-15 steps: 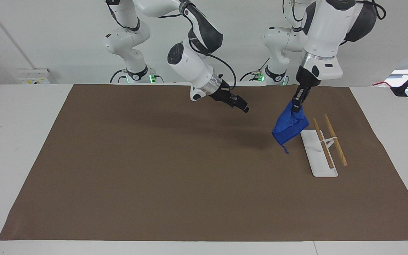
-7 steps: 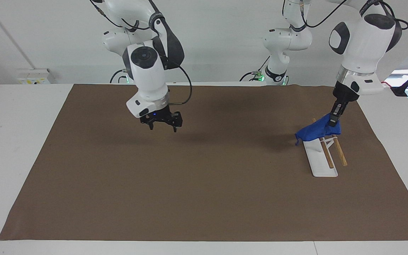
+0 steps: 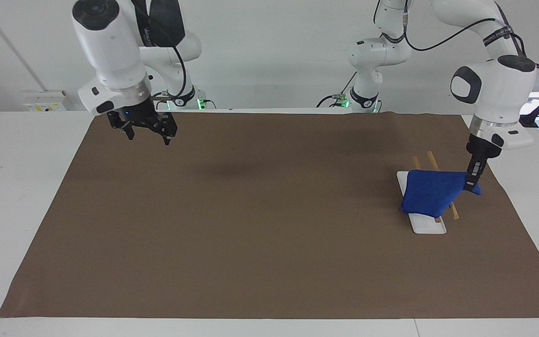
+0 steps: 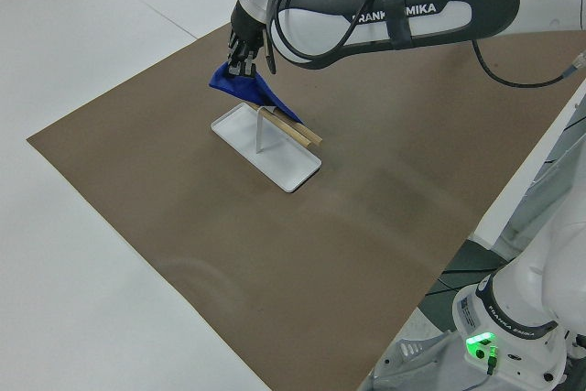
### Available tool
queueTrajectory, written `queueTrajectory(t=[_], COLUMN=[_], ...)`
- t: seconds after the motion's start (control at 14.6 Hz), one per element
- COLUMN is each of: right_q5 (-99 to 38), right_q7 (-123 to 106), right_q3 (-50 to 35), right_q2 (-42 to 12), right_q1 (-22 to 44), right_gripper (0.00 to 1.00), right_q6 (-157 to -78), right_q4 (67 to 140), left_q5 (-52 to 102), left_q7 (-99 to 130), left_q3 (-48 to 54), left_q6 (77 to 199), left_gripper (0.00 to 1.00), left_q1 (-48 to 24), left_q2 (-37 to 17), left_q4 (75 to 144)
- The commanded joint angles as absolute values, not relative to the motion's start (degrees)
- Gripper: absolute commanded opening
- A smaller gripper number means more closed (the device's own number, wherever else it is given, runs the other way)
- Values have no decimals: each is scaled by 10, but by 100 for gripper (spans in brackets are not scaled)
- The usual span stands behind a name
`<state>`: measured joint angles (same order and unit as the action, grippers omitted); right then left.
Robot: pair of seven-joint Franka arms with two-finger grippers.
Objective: Right arm passes towel to left arm to hang
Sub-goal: 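Drape the towel over the white rack with the left gripper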
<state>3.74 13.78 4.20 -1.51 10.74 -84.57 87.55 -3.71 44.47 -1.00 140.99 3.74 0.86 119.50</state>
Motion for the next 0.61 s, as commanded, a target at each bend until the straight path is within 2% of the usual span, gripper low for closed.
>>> queueTrajectory(t=[0.0, 0.14, 0.55], right_q5=[46, 33, 33], right_q7=[90, 63, 45], right_q3=[35, 34, 35], right_q2=[3, 17, 27], right_q1=[75, 48, 40], right_gripper=[100, 100, 100], right_q6=[-793, -785, -772], right_q4=[841, 838, 853], left_q5=[-40, -40, -47], left_q7=[441, 438, 436], left_q3=[-6, -6, -10], left_q6=[1444, 1450, 1504], left_gripper=[2, 3, 5], left_q1=[63, 76, 77], left_q2=[7, 6, -1], left_q4=[1201, 1209, 1229])
